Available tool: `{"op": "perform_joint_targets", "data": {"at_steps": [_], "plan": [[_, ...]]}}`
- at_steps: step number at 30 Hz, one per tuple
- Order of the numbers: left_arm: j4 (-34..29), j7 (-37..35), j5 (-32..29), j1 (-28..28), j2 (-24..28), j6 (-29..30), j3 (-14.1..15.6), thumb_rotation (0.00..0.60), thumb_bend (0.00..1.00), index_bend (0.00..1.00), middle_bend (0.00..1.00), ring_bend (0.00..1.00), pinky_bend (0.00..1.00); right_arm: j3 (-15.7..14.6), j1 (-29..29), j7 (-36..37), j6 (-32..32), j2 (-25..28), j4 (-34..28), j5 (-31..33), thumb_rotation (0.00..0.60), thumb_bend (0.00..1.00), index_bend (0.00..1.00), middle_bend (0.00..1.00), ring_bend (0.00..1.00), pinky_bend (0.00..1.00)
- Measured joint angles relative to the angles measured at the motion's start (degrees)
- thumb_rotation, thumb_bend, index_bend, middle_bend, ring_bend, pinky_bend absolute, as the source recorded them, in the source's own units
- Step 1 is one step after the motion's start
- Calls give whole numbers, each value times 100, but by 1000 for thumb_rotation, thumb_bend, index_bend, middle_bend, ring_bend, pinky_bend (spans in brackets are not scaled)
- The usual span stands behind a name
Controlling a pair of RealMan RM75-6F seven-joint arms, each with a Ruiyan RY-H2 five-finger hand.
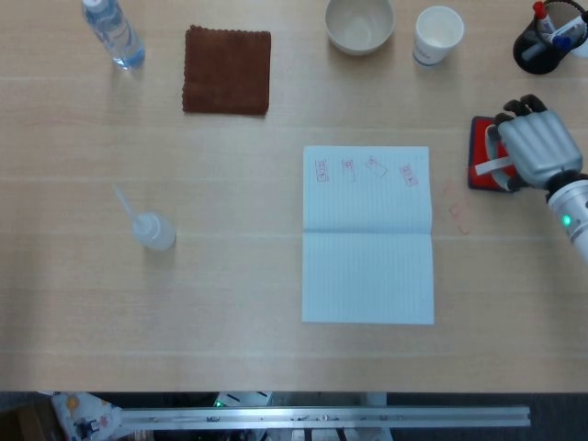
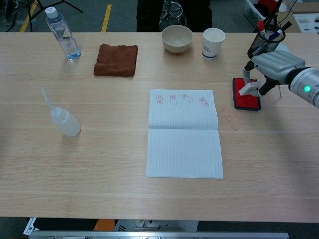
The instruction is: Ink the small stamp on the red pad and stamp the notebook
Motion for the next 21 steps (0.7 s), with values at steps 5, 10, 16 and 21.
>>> {"op": "perform_joint_targets", "data": {"at_steps": [5,10,16,21], "plan": [[-19,-5,21,11,17,20,10,600,340,163,121,107,87,38,107,54,-28,87,-430,-36,600,302,643,385,161,115],[-19,-26,30,33,35,44,22,600,340,162,121,107,86,46,300,-65,-94,-72,-583,38,600,302,643,385,161,115],[8,-58,35,57,38,61,39,600,340,162,121,107,86,19,527,-399,-117,-435,-575,272,600,302,643,385,161,115],[57,-131,1,96,41,87,46,600,340,163,121,107,87,-35,689,-697,-83,-689,-535,513,600,301,643,385,161,115]]}}
